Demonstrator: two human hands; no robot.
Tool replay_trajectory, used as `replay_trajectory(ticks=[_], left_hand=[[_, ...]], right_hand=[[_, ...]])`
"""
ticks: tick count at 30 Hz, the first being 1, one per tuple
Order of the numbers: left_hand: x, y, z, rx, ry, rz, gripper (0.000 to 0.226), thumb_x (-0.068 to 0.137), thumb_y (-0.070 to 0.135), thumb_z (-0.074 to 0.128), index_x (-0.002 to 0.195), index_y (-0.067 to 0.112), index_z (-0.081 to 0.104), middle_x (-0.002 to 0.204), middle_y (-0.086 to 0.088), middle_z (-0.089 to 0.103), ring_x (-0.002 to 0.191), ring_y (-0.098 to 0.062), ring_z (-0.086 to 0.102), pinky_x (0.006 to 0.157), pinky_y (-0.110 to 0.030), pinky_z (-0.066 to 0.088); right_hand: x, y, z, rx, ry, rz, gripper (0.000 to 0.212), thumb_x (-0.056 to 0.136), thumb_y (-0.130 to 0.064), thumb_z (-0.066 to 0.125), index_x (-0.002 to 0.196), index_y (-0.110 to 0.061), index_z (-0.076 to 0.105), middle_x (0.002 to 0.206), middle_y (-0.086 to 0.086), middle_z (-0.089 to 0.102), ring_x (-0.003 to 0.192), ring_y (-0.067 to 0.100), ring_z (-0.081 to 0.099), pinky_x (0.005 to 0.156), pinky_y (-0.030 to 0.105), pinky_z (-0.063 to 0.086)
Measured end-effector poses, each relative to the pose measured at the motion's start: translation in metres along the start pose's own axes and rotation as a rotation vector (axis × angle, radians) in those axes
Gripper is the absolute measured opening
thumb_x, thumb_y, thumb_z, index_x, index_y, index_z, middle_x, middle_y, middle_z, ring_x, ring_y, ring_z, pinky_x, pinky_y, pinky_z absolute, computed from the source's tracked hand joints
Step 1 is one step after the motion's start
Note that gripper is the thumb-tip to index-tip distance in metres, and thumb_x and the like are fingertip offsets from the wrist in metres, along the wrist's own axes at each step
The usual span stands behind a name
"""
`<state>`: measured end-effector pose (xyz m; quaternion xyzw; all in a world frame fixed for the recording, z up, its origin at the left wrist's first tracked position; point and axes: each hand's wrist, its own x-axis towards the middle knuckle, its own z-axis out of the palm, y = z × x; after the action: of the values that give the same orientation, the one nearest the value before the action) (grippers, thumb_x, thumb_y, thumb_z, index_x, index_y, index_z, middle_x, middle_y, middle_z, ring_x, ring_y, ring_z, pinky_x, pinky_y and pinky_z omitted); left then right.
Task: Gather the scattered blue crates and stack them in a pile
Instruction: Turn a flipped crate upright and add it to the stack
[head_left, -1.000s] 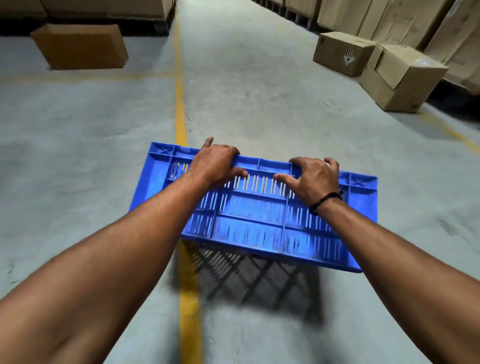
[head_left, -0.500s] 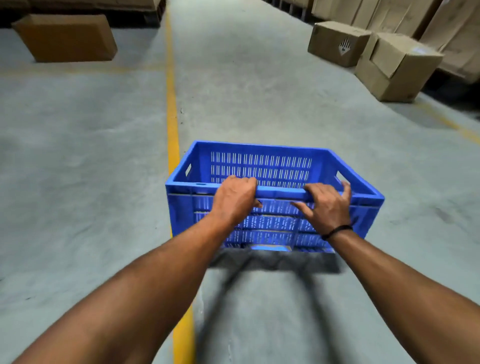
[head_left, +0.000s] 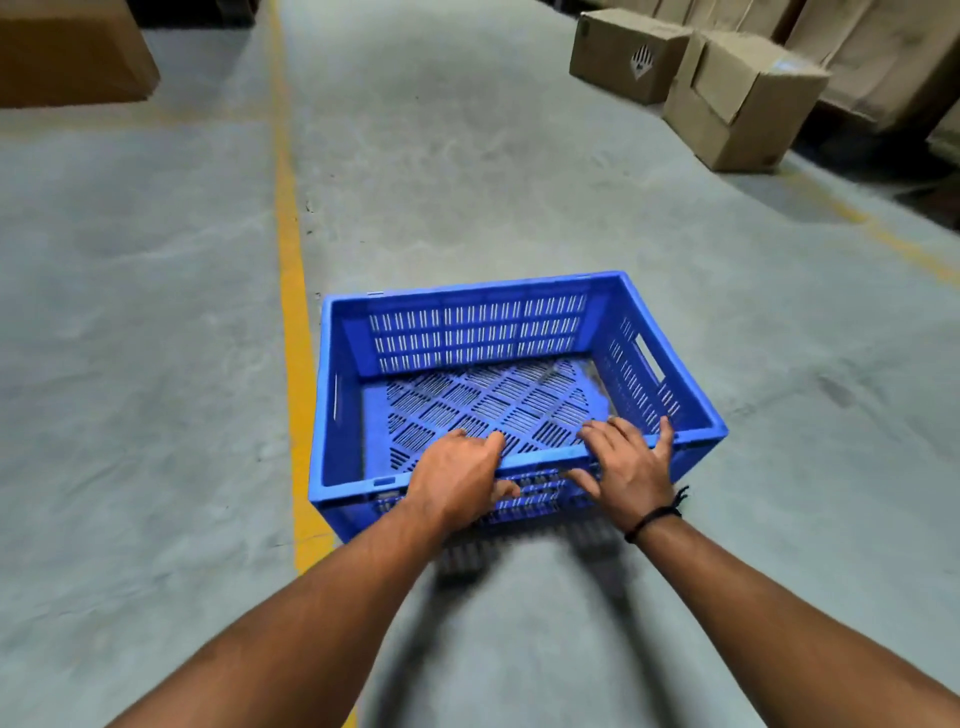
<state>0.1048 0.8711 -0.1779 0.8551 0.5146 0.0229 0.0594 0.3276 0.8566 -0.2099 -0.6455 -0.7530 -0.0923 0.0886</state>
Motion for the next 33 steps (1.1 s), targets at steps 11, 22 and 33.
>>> replay_trajectory(ticks=[11,22,33], left_hand=[[0.012,-0.019,-0.005,-0.21,-0.371,0.072,0.058,0.097,0.055,0.021,0.142,0.023,0.035,0.153,0.005,0.031,0.145,-0.017,0.018,0.118,-0.038,0.017],[0.0,-0.052,-0.003,-0.331,-0.369,0.057,0.098,0.067,0.086,0.004,0.146,0.032,0.025,0.156,0.011,0.019,0.146,-0.012,0.011,0.12,-0.04,0.013],[-0.005,-0.2,-0.011,-0.137,-0.033,-0.487,0.089,0.088,0.047,0.055,0.151,0.014,0.001,0.159,-0.011,-0.003,0.147,-0.026,0.002,0.119,-0.044,0.01]], right_hand=[[0.034,0.028,-0.015,0.119,-0.286,0.282,0.062,0.086,-0.071,0.02,0.142,-0.047,0.028,0.156,-0.018,0.017,0.12,0.018,0.056,0.091,0.036,0.046],[0.004,0.011,-0.026,0.106,-0.402,0.308,0.086,0.071,-0.085,0.015,0.147,-0.043,0.008,0.16,-0.009,-0.001,0.146,0.019,0.014,0.112,0.045,0.029],[0.078,0.109,0.001,0.311,-0.395,0.543,0.112,0.074,-0.037,0.077,0.151,-0.025,-0.004,0.154,0.015,0.022,0.135,0.034,0.037,0.107,0.04,0.036]])
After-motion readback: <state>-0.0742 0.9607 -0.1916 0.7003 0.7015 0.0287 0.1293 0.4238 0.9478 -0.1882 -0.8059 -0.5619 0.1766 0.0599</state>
